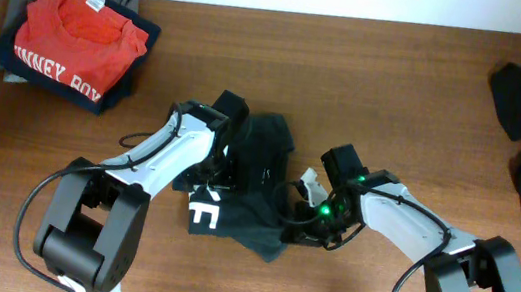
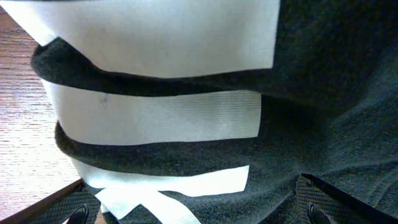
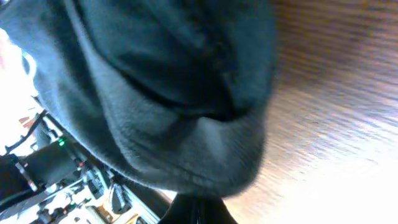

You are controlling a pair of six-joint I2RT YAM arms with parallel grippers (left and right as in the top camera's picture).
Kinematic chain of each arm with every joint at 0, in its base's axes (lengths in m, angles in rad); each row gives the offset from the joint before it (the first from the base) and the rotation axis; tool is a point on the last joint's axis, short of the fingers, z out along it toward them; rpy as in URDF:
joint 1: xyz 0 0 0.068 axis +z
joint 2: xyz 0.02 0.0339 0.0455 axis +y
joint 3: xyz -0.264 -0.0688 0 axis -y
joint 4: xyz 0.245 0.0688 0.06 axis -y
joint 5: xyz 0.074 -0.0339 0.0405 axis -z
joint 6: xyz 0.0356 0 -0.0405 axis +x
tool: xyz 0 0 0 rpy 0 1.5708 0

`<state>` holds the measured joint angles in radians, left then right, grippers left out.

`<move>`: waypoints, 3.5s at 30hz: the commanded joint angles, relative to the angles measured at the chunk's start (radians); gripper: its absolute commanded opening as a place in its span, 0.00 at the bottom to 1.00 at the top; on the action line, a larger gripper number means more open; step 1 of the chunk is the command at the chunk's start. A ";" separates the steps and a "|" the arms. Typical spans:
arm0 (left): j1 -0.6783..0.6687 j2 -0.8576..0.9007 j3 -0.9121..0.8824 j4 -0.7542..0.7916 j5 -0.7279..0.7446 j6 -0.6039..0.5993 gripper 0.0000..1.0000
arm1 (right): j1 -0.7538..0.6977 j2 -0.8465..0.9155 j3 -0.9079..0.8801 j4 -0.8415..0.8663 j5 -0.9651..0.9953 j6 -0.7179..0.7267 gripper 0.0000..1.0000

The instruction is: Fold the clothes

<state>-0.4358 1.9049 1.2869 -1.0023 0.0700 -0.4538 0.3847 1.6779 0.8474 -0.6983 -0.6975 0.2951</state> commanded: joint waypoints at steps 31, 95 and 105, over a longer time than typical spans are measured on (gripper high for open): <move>0.156 -0.218 0.149 -0.109 -0.011 0.140 0.99 | -0.112 0.000 0.019 -0.087 0.422 0.058 0.99; 0.260 -0.216 -0.011 -0.049 0.065 0.276 0.99 | -0.074 0.120 0.153 0.134 0.314 0.020 0.43; 0.260 -0.216 -0.011 -0.050 0.073 0.276 0.99 | -0.074 0.093 0.427 -0.231 0.447 0.002 0.84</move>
<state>-0.1761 1.6794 1.2819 -1.0538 0.1253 -0.2001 0.3149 1.7927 1.1740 -0.8627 -0.3607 0.3088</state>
